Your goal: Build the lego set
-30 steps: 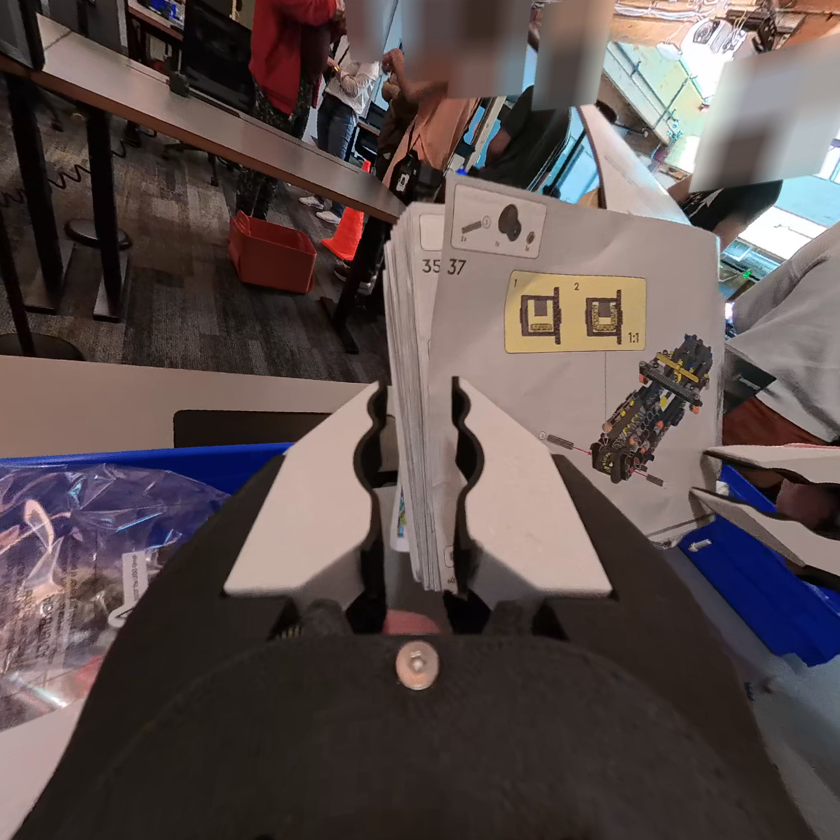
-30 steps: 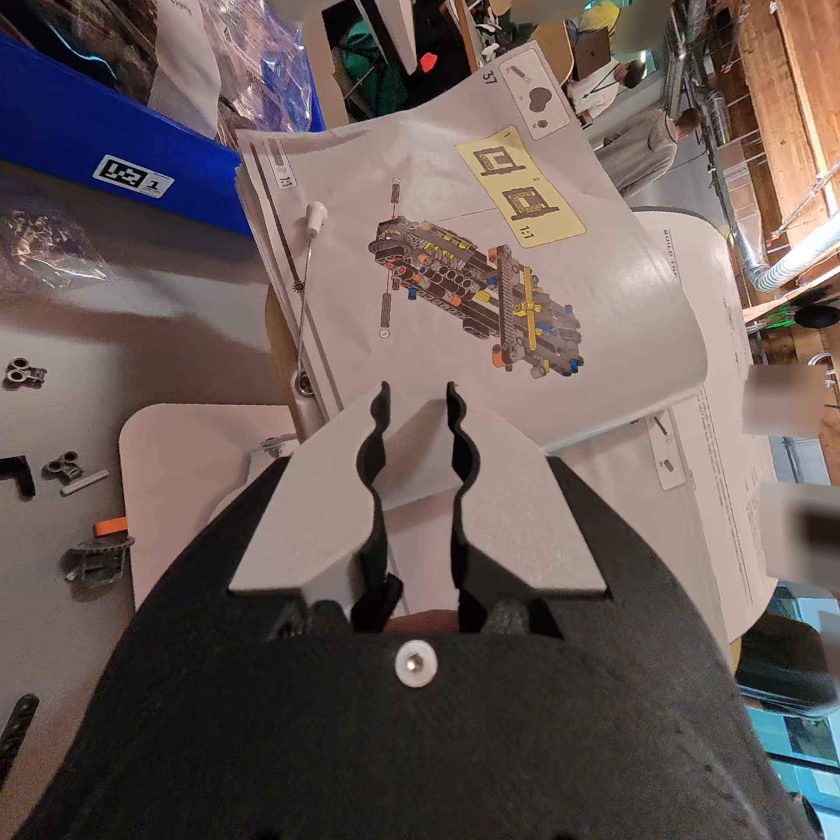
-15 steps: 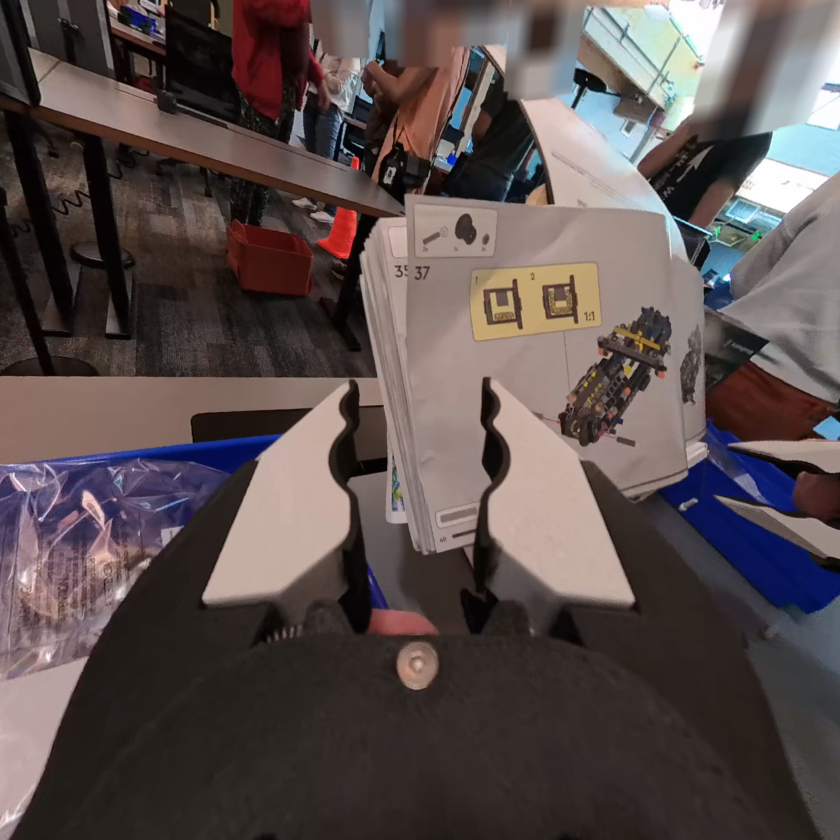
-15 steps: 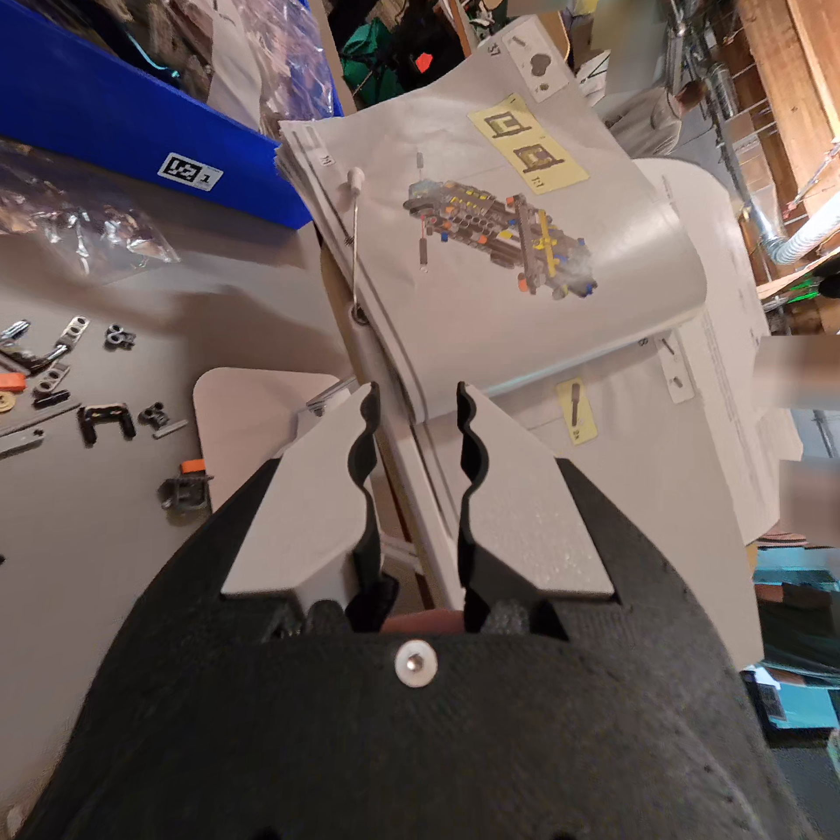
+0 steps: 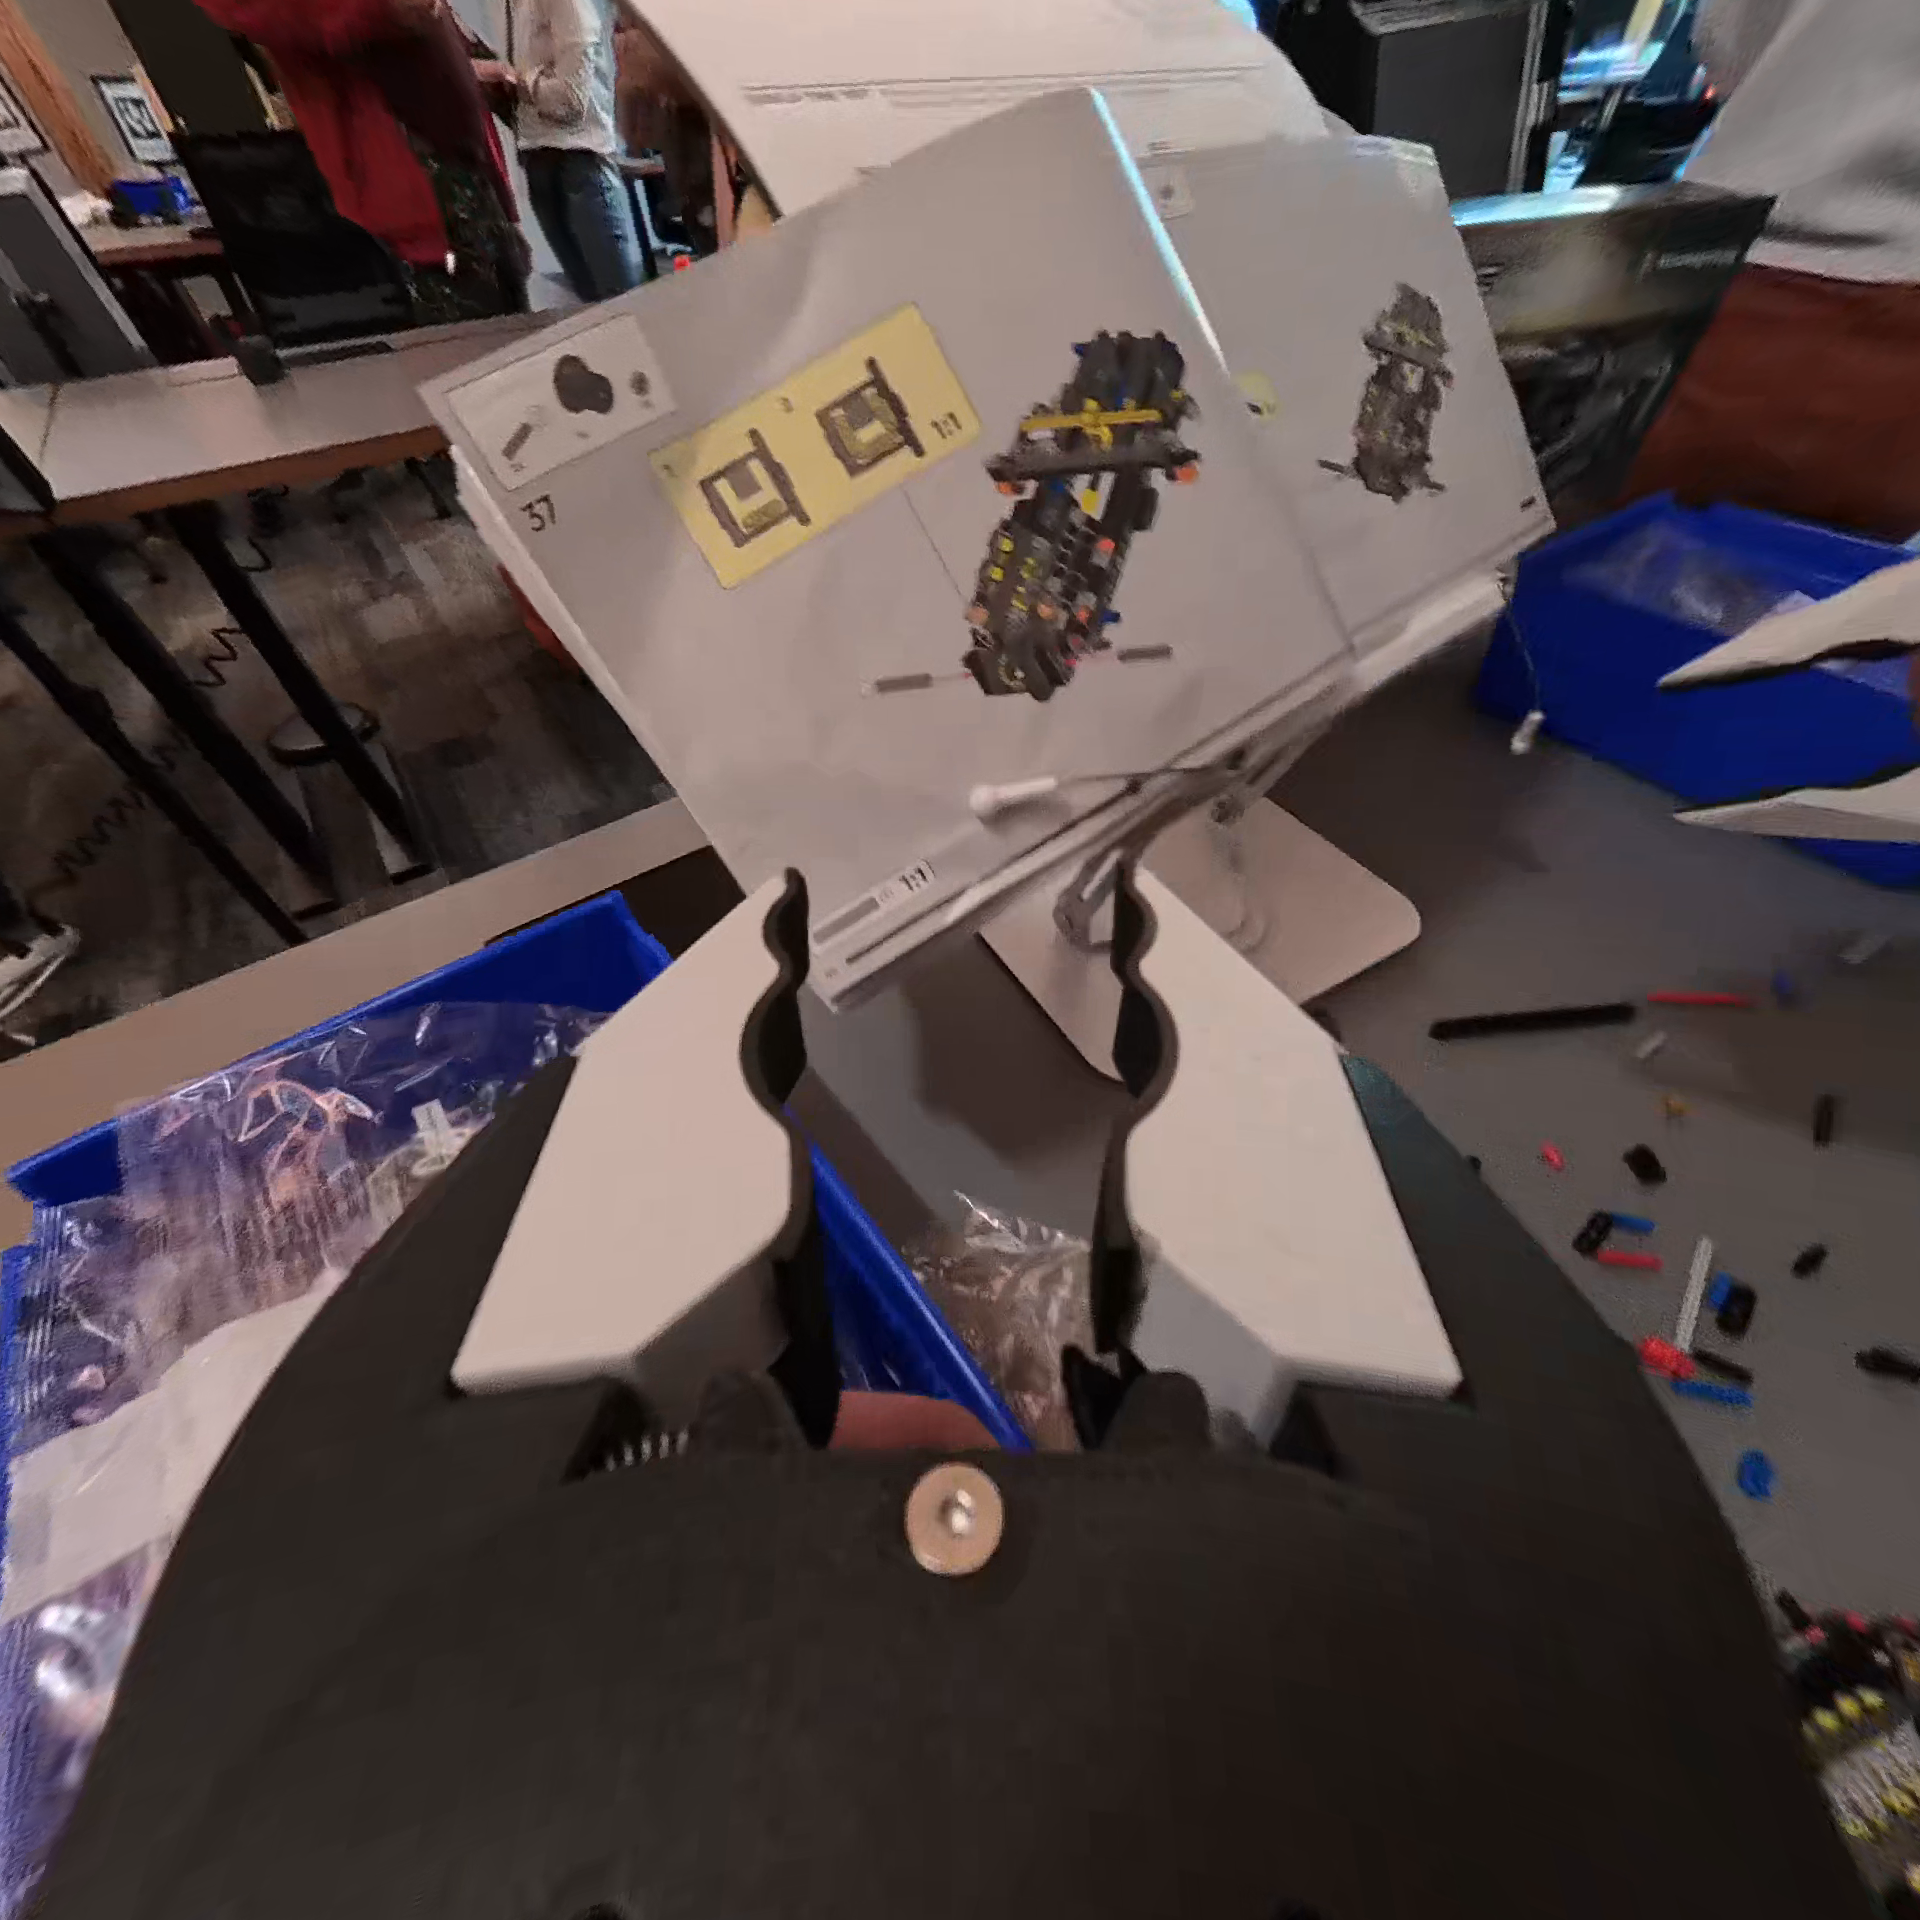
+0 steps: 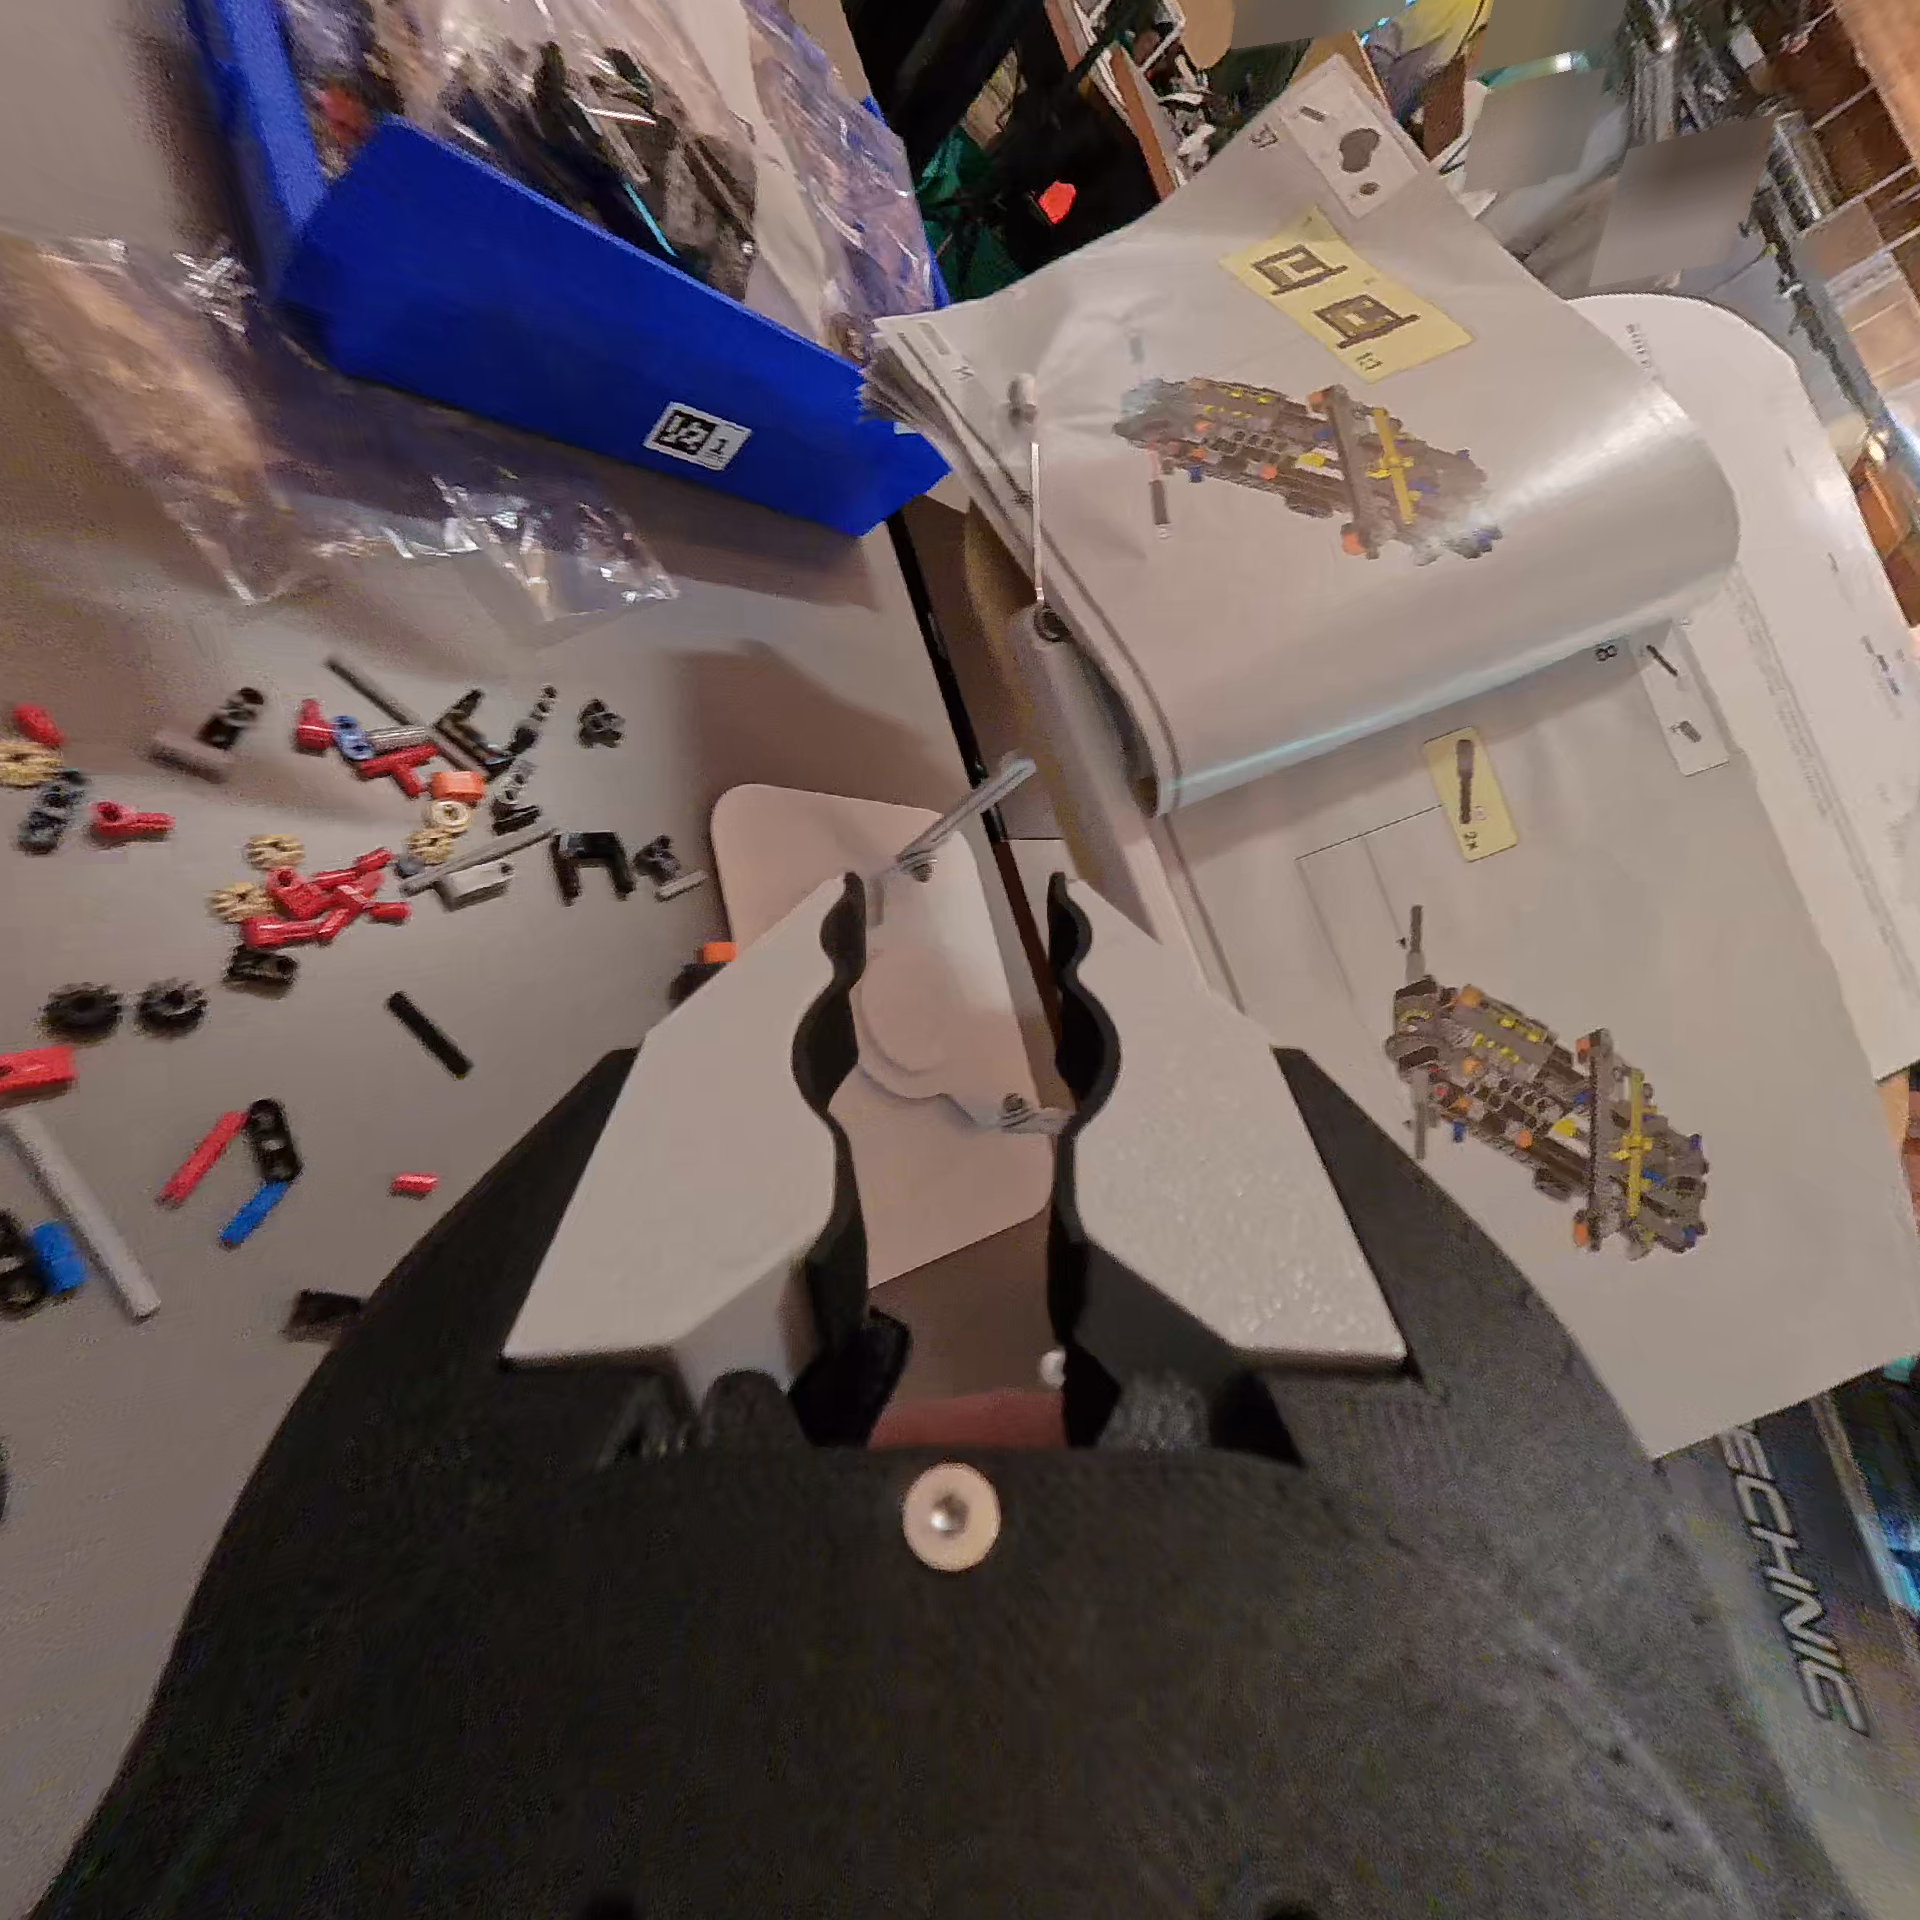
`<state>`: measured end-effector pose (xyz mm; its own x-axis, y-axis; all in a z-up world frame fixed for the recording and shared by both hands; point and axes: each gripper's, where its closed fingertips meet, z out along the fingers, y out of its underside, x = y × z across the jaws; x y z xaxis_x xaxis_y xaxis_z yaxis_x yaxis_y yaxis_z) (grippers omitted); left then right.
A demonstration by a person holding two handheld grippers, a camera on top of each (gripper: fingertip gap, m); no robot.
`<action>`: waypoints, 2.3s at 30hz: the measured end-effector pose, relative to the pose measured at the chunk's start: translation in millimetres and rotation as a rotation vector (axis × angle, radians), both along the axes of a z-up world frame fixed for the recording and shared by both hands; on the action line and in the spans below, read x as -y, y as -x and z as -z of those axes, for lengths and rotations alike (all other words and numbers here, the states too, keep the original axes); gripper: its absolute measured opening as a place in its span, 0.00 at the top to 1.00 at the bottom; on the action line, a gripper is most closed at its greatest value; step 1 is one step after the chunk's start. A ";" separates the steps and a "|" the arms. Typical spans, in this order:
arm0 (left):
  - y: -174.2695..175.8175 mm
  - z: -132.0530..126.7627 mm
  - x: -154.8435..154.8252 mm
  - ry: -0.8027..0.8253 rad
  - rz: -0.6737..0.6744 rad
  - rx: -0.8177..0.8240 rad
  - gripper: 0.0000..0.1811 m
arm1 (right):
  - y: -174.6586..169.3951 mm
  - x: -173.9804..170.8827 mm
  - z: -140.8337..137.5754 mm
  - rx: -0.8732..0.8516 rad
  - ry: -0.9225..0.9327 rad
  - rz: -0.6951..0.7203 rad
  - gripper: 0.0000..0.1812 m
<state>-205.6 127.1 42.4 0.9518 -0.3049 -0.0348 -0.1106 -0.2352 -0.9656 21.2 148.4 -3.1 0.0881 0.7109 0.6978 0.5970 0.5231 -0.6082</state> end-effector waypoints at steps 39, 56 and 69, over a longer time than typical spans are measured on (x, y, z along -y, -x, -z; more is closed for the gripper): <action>-76.4 166.6 178.6 0.269 0.218 -0.074 0.60 | -50.7 152.9 100.3 -0.018 0.462 -0.082 0.80; -65.7 197.4 206.9 0.342 0.178 -0.084 0.59 | -78.3 110.1 134.4 0.064 0.454 0.047 0.88; -67.6 197.1 212.2 0.330 0.181 -0.080 0.59 | 0.1 40.4 163.8 0.332 0.375 -0.220 0.92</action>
<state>-138.0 -85.0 -154.7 0.8800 -0.4745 0.0212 -0.2509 -0.5021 -0.8276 21.1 108.0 -166.9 -0.2725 0.8931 0.3580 0.6896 0.4407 -0.5747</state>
